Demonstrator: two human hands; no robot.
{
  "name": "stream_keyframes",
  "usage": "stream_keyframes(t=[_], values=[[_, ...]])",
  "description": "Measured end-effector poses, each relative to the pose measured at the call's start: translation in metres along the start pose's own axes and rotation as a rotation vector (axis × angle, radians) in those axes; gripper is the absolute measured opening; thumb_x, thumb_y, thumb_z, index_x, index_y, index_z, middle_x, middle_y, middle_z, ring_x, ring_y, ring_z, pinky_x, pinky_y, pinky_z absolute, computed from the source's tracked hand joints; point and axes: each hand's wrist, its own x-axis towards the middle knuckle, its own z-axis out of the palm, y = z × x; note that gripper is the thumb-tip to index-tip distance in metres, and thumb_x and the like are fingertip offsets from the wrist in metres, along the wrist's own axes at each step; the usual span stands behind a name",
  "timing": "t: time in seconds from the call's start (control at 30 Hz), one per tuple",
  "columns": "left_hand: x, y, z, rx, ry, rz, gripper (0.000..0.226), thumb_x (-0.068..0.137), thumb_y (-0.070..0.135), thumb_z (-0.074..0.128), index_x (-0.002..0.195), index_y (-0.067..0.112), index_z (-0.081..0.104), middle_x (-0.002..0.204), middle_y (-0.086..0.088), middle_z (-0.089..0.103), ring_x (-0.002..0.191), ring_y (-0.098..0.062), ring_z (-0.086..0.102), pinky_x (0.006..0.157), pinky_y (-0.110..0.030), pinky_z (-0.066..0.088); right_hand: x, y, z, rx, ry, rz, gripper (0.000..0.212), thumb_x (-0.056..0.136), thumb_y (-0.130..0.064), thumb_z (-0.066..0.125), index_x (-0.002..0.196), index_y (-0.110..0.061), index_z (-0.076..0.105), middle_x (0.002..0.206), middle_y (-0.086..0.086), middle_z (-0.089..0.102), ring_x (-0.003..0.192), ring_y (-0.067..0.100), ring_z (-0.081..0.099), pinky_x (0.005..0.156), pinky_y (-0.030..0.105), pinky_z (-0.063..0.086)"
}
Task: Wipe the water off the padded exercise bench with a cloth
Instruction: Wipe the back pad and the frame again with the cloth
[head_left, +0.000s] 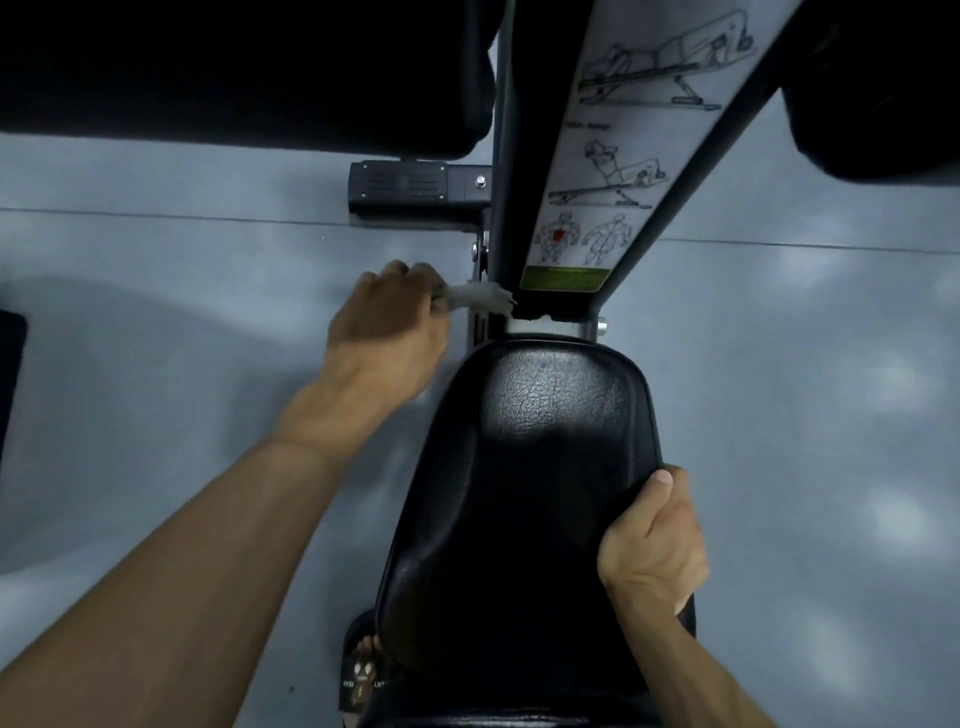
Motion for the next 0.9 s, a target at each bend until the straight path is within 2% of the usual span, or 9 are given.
stream_keyframes(t=[0.07,0.13,0.3,0.47,0.63,0.73,0.8,0.9], values=[[0.006,0.004,-0.008,0.082,-0.137,-0.058,0.031,0.097,0.031,0.052,0.118,0.013,0.067,0.120,-0.013,0.062,0.112,-0.038,0.058,0.089,-0.044,0.048,0.000,0.000,0.001,-0.002,-0.003,-0.003,0.034,0.098,-0.044,0.012,0.088,-0.022,0.036,0.068,-0.012,0.039,0.067,0.028,0.040,0.070,0.039,0.030],[0.008,0.014,-0.010,0.052,-0.166,-0.109,0.030,0.091,0.032,0.057,0.111,0.014,0.071,0.118,-0.014,0.067,0.108,-0.039,0.061,0.085,-0.039,0.048,0.000,0.001,0.001,0.008,0.000,-0.004,0.034,0.098,-0.043,0.013,0.088,-0.021,0.036,0.068,-0.011,0.039,0.067,0.029,0.038,0.069,0.039,0.029],[0.007,0.048,0.010,-0.199,-0.058,-0.223,0.030,0.093,0.033,0.061,0.110,0.013,0.075,0.107,-0.016,0.073,0.102,-0.039,0.067,0.088,-0.038,0.055,0.002,0.002,0.001,0.022,0.000,-0.017,0.033,0.097,-0.045,0.012,0.092,-0.024,0.037,0.079,0.000,0.048,0.071,0.029,0.041,0.070,0.039,0.030],[-0.017,0.069,0.033,-0.270,0.077,-0.256,0.027,0.097,0.038,0.059,0.105,0.022,0.079,0.098,-0.010,0.076,0.095,-0.035,0.068,0.077,-0.036,0.051,0.001,0.001,0.001,0.022,-0.006,-0.014,0.029,0.097,-0.045,0.012,0.092,-0.027,0.035,0.081,0.004,0.052,0.071,0.030,0.044,0.070,0.040,0.031],[-0.031,0.083,0.047,-0.205,0.187,-0.137,0.035,0.103,0.037,0.047,0.110,0.017,0.075,0.106,-0.006,0.069,0.105,-0.025,0.057,0.081,-0.036,0.045,0.002,0.004,0.004,0.032,0.017,-0.032,0.037,0.097,-0.047,0.009,0.092,-0.024,0.037,0.081,0.005,0.055,0.071,0.032,0.049,0.069,0.040,0.034],[-0.036,0.086,0.053,-0.130,0.223,-0.064,0.035,0.103,0.032,0.044,0.116,0.013,0.071,0.111,-0.009,0.066,0.108,-0.024,0.053,0.083,-0.036,0.047,0.001,0.002,0.003,0.034,0.008,-0.018,0.033,0.097,-0.046,0.009,0.092,-0.027,0.036,0.080,0.003,0.055,0.071,0.030,0.048,0.070,0.040,0.034],[-0.037,0.083,0.056,-0.058,0.248,-0.020,0.029,0.103,0.025,0.048,0.113,0.011,0.071,0.106,-0.009,0.068,0.102,-0.025,0.056,0.078,-0.036,0.047,0.001,0.001,0.002,0.038,0.008,-0.020,0.030,0.097,-0.045,0.011,0.092,-0.029,0.035,0.081,0.003,0.054,0.072,0.029,0.046,0.070,0.040,0.033],[-0.032,0.079,0.053,0.098,0.214,0.035,0.010,0.093,0.016,0.067,0.096,0.015,0.076,0.081,-0.005,0.071,0.079,-0.023,0.064,0.058,-0.033,0.044,0.001,0.002,0.002,0.033,0.013,-0.028,0.030,0.098,-0.043,0.012,0.093,-0.026,0.036,0.080,0.001,0.051,0.072,0.029,0.045,0.069,0.039,0.031]])
